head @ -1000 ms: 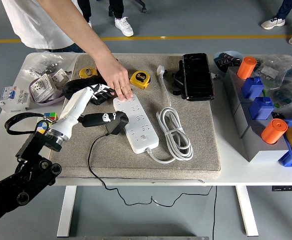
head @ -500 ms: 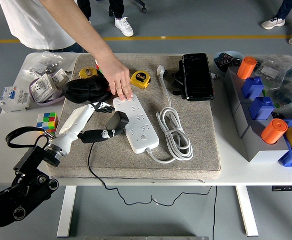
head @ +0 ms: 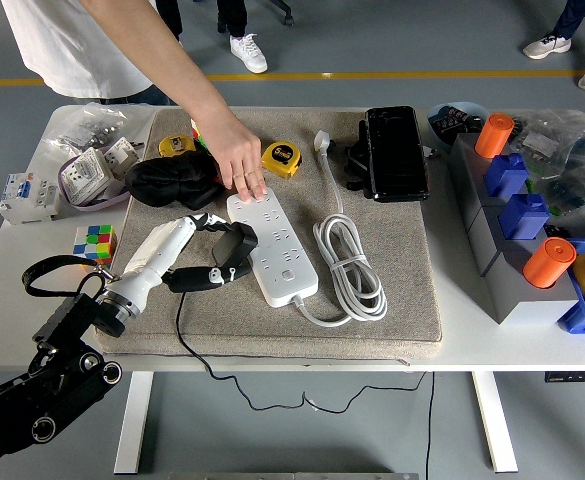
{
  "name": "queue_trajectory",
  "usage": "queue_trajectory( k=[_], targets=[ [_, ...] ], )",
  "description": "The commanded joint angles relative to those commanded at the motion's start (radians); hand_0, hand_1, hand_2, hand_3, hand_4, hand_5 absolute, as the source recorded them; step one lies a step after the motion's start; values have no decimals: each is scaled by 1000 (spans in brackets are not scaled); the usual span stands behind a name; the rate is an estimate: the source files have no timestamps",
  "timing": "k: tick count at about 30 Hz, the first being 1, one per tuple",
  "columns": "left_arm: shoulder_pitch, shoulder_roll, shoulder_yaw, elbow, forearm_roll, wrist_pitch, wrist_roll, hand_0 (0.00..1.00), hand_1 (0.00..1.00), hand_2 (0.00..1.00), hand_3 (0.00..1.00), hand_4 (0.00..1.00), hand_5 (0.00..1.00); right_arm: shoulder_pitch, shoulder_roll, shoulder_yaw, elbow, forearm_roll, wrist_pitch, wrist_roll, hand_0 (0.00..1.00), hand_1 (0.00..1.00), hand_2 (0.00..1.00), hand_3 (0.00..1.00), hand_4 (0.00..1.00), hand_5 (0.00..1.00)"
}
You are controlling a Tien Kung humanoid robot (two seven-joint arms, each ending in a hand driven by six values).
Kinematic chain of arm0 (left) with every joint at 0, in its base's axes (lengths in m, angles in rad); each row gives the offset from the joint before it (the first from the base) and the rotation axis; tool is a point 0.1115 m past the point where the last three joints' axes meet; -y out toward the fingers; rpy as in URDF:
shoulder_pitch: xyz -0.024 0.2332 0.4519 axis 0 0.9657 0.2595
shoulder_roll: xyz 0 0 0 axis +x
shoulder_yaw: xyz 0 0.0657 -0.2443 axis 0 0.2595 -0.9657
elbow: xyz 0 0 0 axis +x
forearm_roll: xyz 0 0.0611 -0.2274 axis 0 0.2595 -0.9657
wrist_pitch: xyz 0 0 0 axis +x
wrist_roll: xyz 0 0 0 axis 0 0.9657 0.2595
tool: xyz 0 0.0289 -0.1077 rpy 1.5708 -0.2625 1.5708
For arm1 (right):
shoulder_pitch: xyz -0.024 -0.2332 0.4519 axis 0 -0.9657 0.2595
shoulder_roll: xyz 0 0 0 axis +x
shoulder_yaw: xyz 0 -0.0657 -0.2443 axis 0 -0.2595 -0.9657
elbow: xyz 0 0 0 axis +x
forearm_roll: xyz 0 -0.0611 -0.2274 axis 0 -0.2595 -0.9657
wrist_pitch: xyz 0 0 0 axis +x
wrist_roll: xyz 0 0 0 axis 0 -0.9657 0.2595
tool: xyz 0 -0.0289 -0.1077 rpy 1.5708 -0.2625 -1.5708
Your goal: Put the plug near the board,insert it into the board,press the button,pull the plug out
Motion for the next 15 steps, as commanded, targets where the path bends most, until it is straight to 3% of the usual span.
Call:
queue_trajectory(
  k=[15],
  targets=[
    [-18, -6, 24, -11, 18, -16, 40, 697, 724, 725, 695, 986, 607, -1, -1, 6, 5, -3, -5, 17, 598, 649, 616, 506, 801, 515]
  ],
)
